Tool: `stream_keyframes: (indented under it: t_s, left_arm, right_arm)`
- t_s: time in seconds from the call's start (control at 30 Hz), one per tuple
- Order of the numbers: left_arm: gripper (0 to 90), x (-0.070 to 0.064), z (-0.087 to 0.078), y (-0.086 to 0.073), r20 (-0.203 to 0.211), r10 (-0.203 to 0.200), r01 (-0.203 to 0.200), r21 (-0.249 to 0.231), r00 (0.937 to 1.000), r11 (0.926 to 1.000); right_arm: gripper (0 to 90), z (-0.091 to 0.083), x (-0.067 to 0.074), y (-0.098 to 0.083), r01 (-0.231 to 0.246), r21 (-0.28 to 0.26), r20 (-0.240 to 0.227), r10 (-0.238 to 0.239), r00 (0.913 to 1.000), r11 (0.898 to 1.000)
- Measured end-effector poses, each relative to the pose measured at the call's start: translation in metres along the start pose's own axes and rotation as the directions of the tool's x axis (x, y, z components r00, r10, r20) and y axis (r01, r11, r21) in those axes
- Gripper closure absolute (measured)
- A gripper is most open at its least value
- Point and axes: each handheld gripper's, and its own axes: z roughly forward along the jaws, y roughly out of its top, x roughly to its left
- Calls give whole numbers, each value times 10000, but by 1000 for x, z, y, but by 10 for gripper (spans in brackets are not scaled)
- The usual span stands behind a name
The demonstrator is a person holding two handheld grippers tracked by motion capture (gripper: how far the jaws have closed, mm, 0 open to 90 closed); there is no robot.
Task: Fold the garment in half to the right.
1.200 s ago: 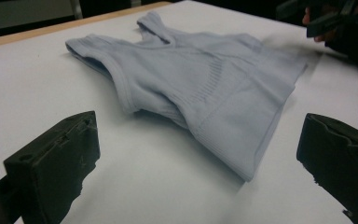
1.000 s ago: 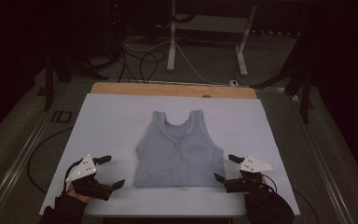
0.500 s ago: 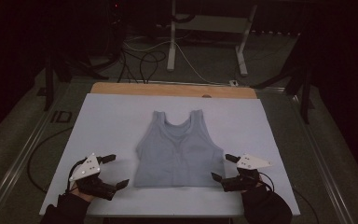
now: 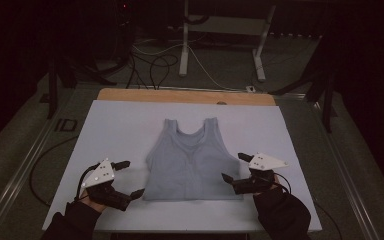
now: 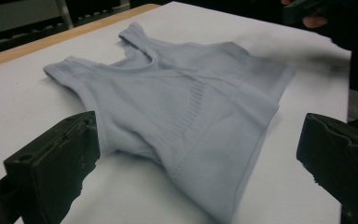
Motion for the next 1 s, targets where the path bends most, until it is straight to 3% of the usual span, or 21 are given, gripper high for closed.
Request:
stream_keyframes:
  t_s: [0.13,0.17,0.27,0.4,0.53,0.77,0.9,1.0]
  left_arm:
    - [6,0,2,6,-158,30,-28,142,9999,9999]
    - [6,-1,1,9,-415,33,-33,-20,9991,10000]
    - [6,-1,0,16,-556,34,-38,-70,9984,10000]
    - [6,-1,-1,23,-591,249,-249,6,9979,9997]
    - [6,-1,-4,33,-632,217,-224,-116,9978,9997]
    - [6,-4,-4,44,-544,331,-326,107,9980,9994]
    - [6,-4,-1,46,-630,18,12,467,9980,9989]
    - [7,-6,1,45,-706,238,-189,688,9972,9975]
  right_arm:
    - [90,12,-4,19,223,57,-32,-223,9997,9997]
    - [90,14,-5,22,242,58,-55,-242,9997,9997]
    - [89,23,-5,31,357,75,-77,-357,9993,9993]
    - [90,33,-6,41,501,144,5,-501,9987,9986]
    - [90,45,-8,56,532,127,-4,-532,9986,9985]
    - [90,70,-14,87,670,67,103,-670,9977,9977]
    - [90,81,-15,97,625,53,66,-625,9980,9980]
    - [89,93,-16,105,577,-33,10,-577,9983,9983]
